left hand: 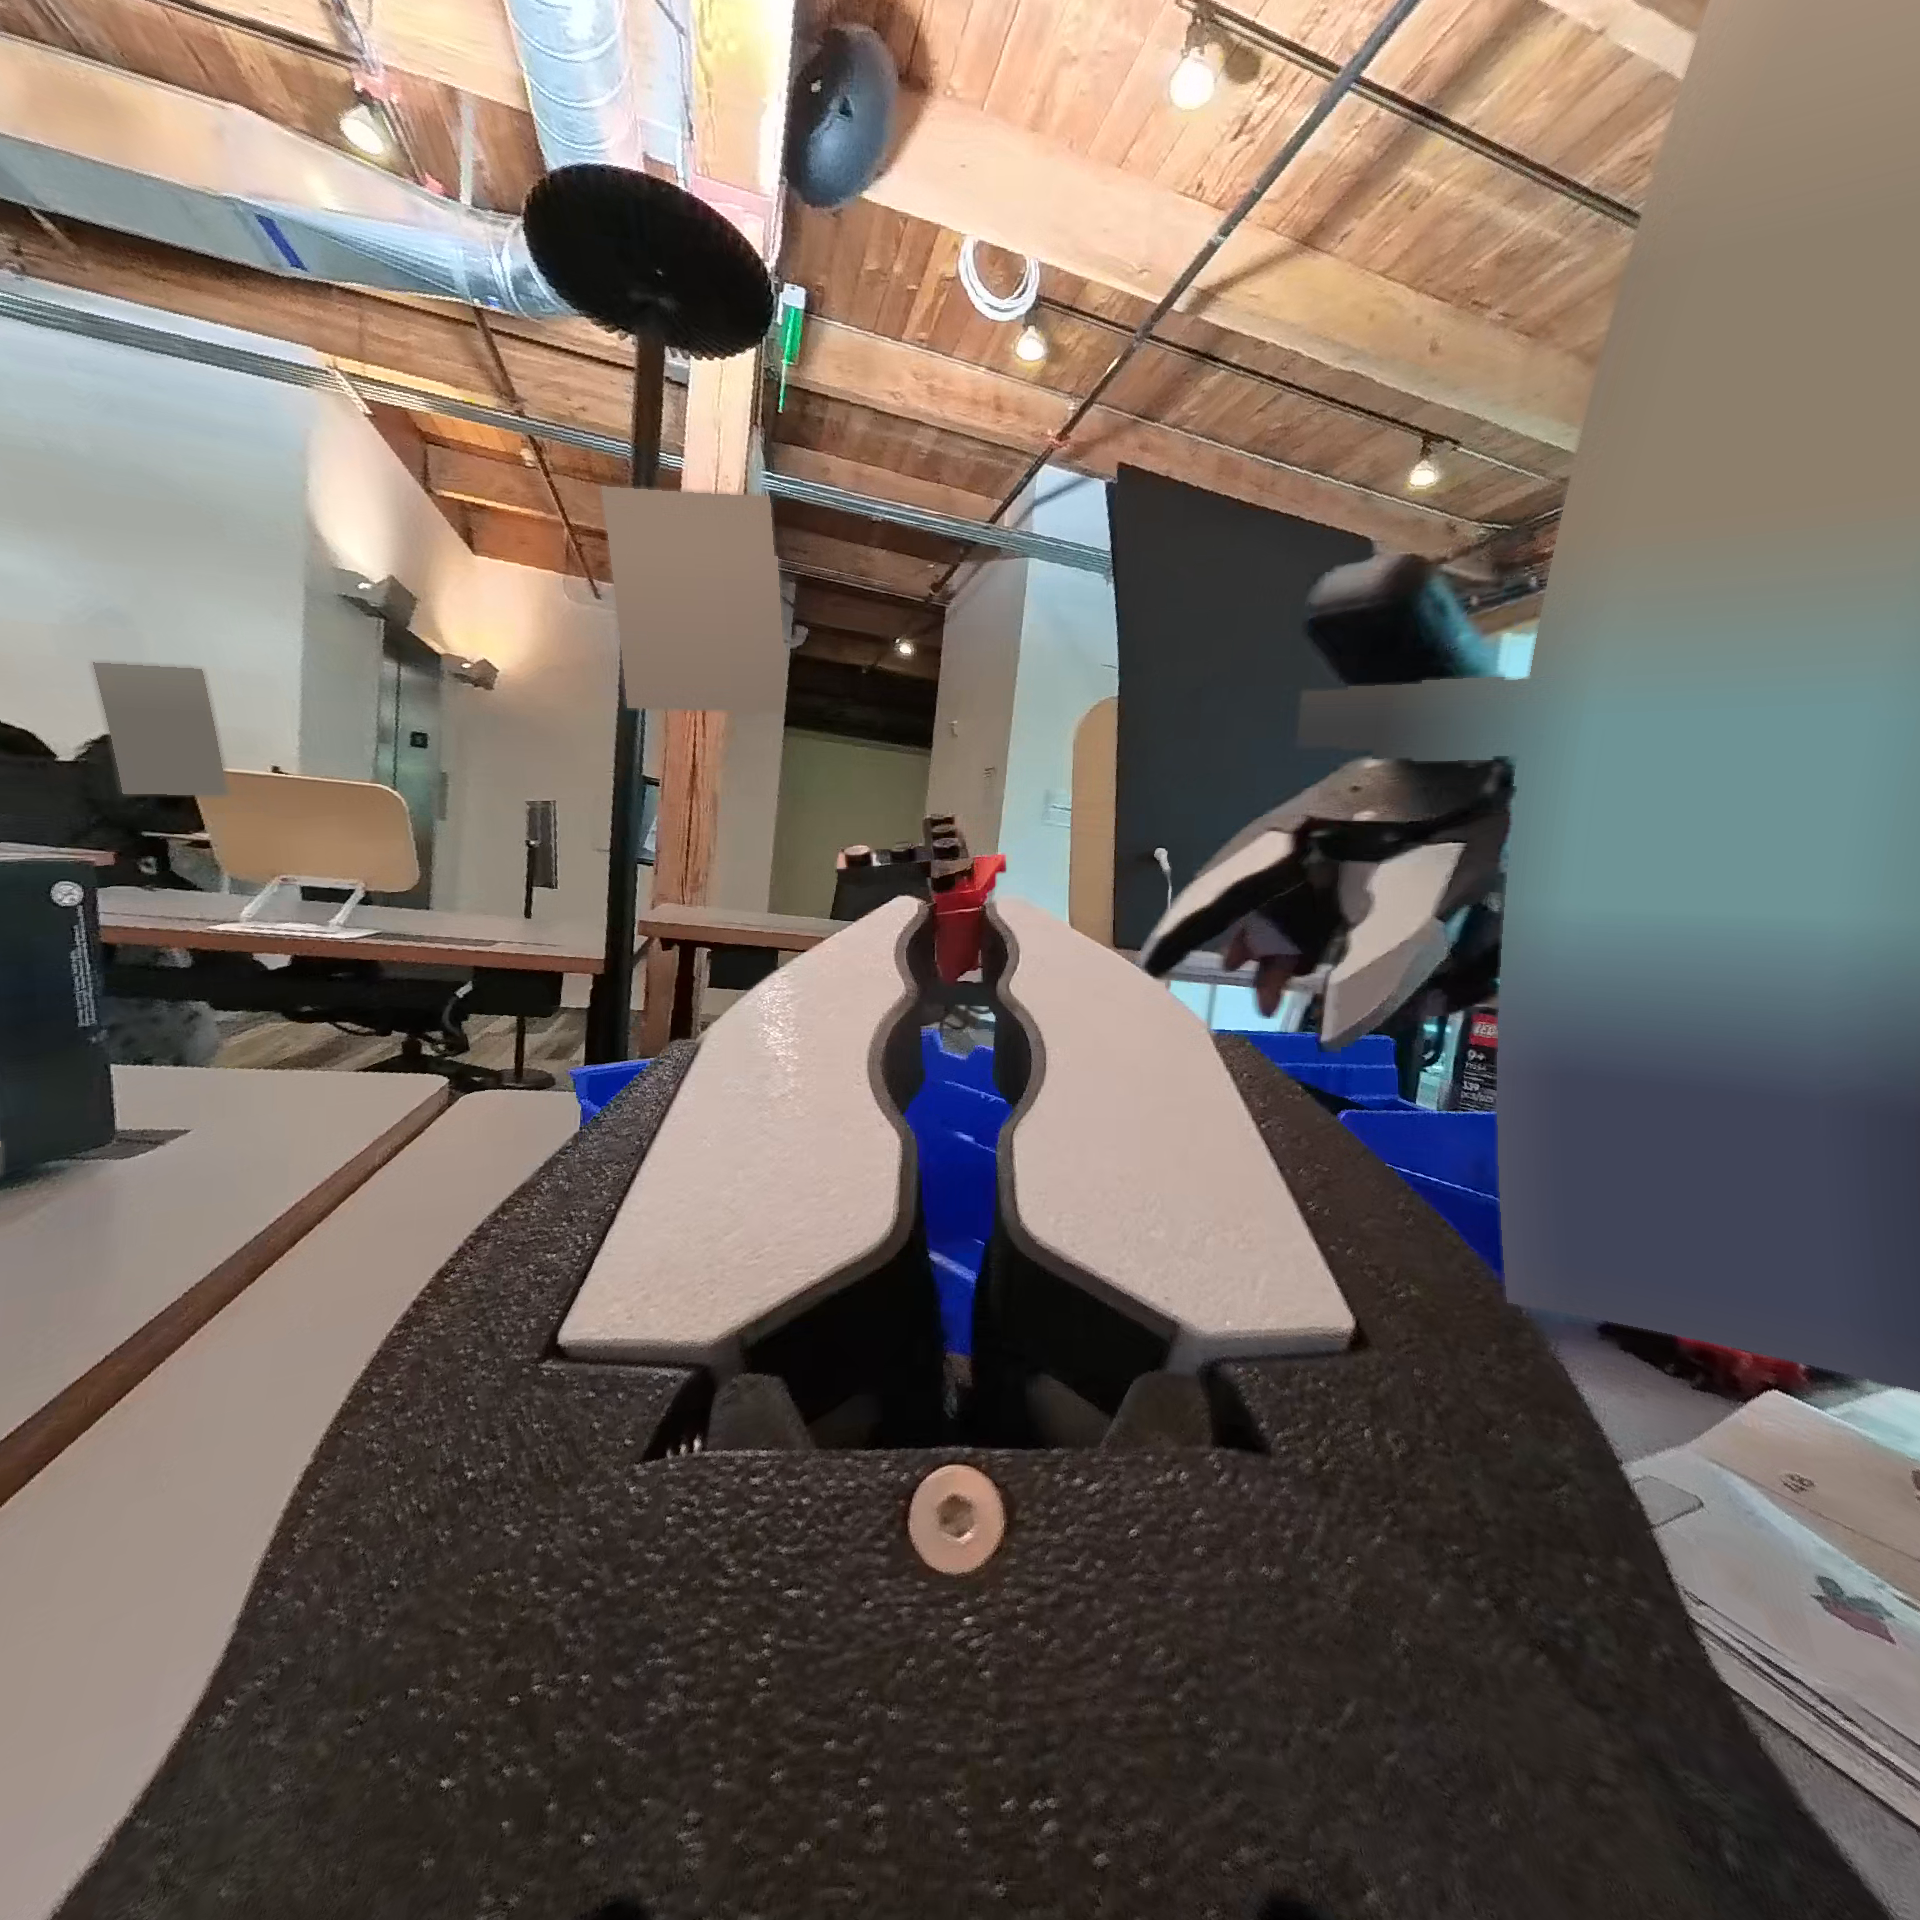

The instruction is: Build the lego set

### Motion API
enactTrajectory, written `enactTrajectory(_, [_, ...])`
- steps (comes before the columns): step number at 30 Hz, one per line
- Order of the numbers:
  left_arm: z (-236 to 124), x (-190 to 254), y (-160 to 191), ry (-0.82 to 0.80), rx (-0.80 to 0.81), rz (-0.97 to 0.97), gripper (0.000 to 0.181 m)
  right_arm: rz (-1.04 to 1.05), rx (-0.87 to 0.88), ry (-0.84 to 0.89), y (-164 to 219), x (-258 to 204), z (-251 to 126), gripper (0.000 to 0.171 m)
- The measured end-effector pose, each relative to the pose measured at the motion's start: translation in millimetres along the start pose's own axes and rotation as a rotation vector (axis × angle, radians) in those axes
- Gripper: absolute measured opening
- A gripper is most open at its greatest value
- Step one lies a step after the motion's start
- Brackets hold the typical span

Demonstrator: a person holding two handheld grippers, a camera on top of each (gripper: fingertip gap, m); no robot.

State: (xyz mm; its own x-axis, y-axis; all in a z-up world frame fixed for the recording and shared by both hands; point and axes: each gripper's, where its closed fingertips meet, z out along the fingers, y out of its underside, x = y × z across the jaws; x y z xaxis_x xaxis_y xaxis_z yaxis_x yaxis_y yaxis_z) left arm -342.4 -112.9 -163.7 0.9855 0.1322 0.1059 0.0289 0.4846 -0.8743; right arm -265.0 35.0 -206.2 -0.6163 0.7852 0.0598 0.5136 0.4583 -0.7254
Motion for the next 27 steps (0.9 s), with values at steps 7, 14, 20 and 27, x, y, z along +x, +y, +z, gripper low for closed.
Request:
enactTrajectory(7, [1.2, 2.5, 4.0, 0.011, -0.020, -0.002, 0.007, -0.139, -0.160, -0.121, -14.5, 16.2, 82.2, 0.057])
enactTrajectory(14, [1.2, 1.8, 4.7, 0.010, -0.021, -0.011, 0.007, -0.187, -0.201, -0.218, -18.4, 35.0, 156.7, 0.012])
enactTrajectory(20, [0.8, 2.1, 4.2, 0.012, -0.018, -0.015, 0.007, -0.165, -0.321, -0.226, -5.4, 46.9, 199.7, 0.015])
enactTrajectory(27, [1.0, 3.5, 4.6, 0.024, -0.018, -0.035, 0.007, -0.199, -0.386, -0.191, 4.8, 51.0, 213.8, 0.011])
